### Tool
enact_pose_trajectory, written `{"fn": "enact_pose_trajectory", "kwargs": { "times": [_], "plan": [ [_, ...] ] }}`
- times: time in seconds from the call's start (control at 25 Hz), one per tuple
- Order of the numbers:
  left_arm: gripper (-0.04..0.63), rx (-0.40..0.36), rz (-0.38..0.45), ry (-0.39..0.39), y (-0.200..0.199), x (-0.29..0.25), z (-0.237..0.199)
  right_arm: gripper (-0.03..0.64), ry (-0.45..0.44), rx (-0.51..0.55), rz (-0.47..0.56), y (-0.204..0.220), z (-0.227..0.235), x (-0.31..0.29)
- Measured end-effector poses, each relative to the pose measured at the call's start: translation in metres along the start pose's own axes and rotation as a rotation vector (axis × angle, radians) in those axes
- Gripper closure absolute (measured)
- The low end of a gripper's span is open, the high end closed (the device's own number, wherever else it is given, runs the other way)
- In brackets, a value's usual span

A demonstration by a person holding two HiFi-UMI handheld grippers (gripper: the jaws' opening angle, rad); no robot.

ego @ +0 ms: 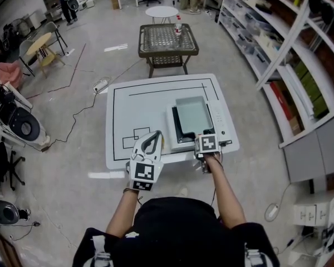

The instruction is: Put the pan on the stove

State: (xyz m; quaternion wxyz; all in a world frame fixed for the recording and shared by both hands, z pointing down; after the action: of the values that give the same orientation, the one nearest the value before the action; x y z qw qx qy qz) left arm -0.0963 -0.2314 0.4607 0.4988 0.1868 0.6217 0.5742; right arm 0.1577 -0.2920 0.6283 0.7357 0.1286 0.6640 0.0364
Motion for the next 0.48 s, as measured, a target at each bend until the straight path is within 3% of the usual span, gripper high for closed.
{"fn": "enact_pose_trajectory", "kwargs": {
  "times": [0.24, 0.48],
  "plan": [
    [0.571, -0.005, 0.014, -0.004, -0.005, -0.004, 0.0, 0.448, -0.03, 0.018, 0.096, -0.007, -0.002, 0.026],
    [0.571, -0.007, 0.033, -0.01, -0.014, -0.007, -0.003, 0.468, -0.04, 0.04, 0.287, -0.02, -0.007, 0.078]
  ]
}}
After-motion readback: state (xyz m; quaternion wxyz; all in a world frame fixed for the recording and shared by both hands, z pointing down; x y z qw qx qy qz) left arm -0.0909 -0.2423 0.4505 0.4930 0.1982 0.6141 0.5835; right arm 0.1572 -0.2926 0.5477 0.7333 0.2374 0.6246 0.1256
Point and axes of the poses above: the fingertips, and each gripper's own axes: x backward along the fingers, z to its right, y out of its underside, the point moved 9 cm from there along x, backward along the fingers, and after that the axes turned 13 degrees about -z, right-handed, at the moved point
